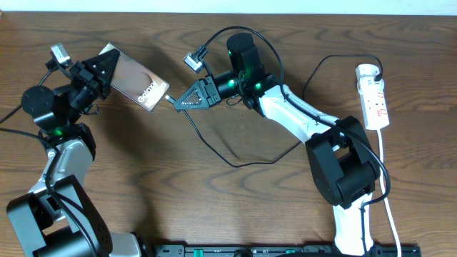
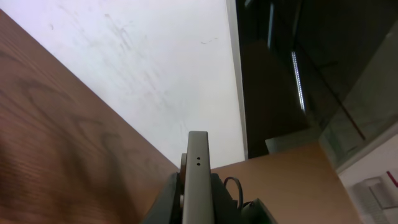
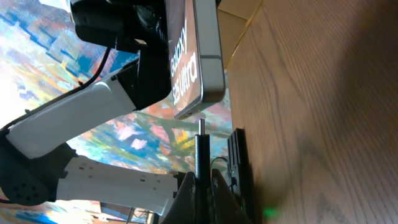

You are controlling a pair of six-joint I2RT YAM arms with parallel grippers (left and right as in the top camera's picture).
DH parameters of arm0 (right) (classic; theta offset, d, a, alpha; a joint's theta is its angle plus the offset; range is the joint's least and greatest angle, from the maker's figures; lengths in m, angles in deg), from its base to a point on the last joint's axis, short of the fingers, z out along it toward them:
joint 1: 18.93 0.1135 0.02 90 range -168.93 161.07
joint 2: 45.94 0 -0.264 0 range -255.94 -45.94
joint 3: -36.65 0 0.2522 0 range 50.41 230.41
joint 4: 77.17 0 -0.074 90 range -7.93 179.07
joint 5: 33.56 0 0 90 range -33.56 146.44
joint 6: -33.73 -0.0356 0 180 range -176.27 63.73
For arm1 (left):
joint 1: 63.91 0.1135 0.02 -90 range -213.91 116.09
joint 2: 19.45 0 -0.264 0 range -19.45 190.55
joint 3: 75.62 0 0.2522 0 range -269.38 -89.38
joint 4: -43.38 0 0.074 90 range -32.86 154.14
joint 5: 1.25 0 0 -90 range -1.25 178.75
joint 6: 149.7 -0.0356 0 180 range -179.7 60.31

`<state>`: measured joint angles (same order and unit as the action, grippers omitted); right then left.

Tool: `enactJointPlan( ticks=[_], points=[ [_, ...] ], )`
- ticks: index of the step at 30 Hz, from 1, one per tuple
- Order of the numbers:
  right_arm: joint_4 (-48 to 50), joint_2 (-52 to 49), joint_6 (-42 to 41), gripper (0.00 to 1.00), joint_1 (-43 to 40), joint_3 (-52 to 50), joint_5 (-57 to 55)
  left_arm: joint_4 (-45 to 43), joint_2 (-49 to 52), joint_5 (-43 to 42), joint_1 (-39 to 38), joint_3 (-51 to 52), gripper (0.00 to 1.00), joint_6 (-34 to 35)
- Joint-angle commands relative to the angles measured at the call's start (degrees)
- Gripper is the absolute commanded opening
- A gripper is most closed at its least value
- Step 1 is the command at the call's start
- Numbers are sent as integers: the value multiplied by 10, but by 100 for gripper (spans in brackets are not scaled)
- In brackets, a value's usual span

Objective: Plug charger to phone and switch on socket

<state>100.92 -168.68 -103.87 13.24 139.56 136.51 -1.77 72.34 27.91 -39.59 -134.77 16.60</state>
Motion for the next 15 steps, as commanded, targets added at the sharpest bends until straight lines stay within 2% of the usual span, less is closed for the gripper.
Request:
enactJointPlan(
  ticks=[1,15],
  points=[
    [2,2,-6,1,-2,6,7,-7,-8,12,-7,-6,7,14],
    [10,2,-4,1,-3,6,26,-7,-8,17,-19,-6,7,5]
  ],
)
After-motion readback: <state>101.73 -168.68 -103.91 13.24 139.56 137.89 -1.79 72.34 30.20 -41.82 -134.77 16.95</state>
